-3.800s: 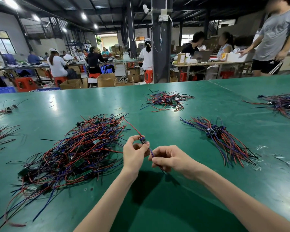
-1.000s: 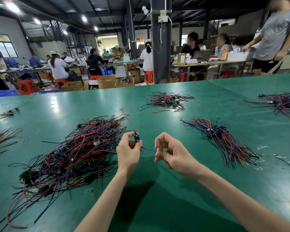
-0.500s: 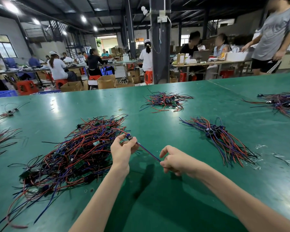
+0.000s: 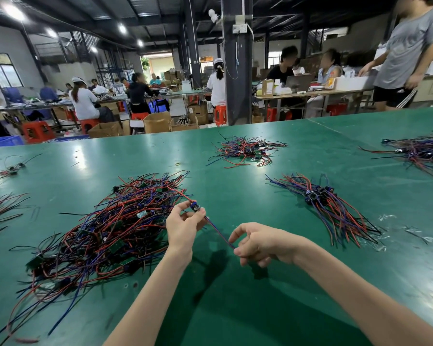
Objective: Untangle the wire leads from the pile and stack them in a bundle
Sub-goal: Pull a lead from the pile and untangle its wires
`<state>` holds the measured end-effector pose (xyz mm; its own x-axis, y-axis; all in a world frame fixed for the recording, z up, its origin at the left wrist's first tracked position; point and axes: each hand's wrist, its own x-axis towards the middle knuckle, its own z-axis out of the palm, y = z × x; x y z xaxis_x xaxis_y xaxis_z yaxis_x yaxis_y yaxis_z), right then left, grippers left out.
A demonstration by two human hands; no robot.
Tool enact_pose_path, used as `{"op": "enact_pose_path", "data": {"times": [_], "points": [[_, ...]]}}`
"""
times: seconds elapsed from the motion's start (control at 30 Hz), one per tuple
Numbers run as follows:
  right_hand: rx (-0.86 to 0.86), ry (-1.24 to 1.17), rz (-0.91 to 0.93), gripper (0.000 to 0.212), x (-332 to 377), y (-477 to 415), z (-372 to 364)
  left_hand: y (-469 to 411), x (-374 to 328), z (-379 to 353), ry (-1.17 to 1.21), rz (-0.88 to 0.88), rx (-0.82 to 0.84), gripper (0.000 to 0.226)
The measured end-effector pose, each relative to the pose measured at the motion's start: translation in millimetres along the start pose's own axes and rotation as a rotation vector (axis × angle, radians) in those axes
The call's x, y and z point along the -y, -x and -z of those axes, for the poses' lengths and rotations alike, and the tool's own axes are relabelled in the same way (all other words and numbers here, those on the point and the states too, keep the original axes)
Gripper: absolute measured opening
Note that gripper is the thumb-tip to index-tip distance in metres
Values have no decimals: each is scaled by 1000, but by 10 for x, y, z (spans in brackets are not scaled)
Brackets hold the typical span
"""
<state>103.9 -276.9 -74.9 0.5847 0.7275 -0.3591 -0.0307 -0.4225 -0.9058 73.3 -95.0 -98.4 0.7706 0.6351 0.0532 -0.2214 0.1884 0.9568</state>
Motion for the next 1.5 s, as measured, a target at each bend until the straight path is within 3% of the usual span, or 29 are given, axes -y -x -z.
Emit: {"op": "enact_pose_path", "data": {"times": [0.2, 0.4, 0.6, 0.73, 1.03, 1.2, 1.33, 1.5], "points": [[160, -34, 77, 22, 12, 19, 30, 19, 8, -13, 9, 62, 94, 24], [286, 20, 75, 11, -2, 0, 60, 69, 8, -67, 99, 140, 194, 23], [257, -57, 114, 18, -41, -63, 88, 127, 28, -107, 98, 181, 272, 26], [62, -167, 165, 16, -48, -89, 98, 132, 46, -114, 98, 199, 282, 29], [-673, -156, 324, 21, 35, 50, 801, 89, 72, -81, 74, 251, 355, 35], [-943, -36, -16, 18, -277, 121, 1320, 60, 98, -73, 66, 261, 339, 26], [-1037, 251, -273, 10, -417, 216, 1483, 60, 105, -66, 64, 259, 333, 24], [-1137, 439, -358, 5, -327, 270, 1387, 63, 110, -55, 65, 259, 331, 22]]}}
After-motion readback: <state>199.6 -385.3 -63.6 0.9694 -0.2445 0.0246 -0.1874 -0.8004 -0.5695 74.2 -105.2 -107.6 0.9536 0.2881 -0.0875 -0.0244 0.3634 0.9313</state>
